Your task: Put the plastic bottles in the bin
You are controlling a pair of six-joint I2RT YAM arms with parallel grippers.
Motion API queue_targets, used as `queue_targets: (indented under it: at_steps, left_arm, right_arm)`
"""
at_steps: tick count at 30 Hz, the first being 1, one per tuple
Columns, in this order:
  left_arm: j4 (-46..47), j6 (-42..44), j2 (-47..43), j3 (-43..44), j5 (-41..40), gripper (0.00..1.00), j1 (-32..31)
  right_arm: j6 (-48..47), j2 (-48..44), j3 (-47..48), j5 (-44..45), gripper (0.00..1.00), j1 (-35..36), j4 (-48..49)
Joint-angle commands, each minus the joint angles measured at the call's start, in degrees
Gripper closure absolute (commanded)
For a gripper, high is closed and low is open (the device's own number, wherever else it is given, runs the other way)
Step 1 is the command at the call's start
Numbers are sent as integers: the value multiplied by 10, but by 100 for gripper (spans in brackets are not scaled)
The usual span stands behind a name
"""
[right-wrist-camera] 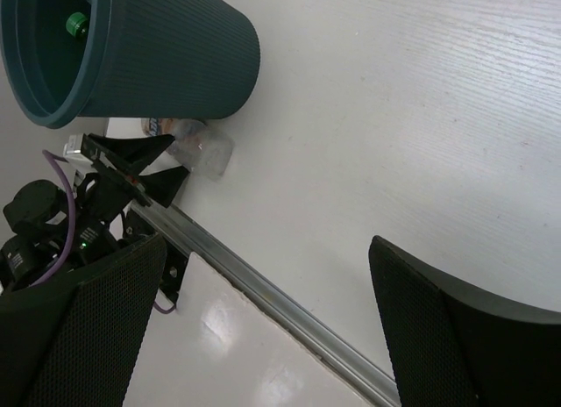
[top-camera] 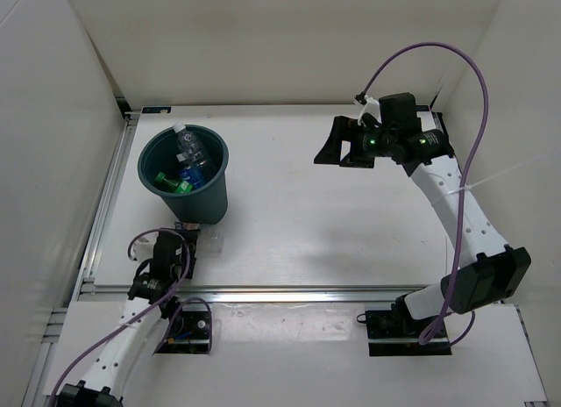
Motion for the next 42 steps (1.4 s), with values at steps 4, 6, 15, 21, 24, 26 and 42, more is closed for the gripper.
queue_targets:
  at_steps: [4,6,15,21,24,26,42]
  left_arm:
    - [84,42,40,-28,8,0,42]
    - [90,56,60,-13,16,0,50]
    - [115,71,144,0,40,0,101]
    - [115,65,143,-36,93,41,149]
    - [115,65,115,-49,115,53,168]
    - [110,71,100,-49,138,55,176]
    - [-505,13,45,448,122,62,182]
  right_arm:
    - [-17,-22,12,0,0,-5,-10]
    - [-17,-22,17,0,0,-5,-10]
    - [-17,1,38,-5,0,-5,-25]
    - [-17,7,55,-5,0,-10,-36]
    - [-17,7,55,-11,0,-10,-36]
    - [-17,7,55,-11,0,-10,-36]
    - [18,2,-3,-27,0,-10,4]
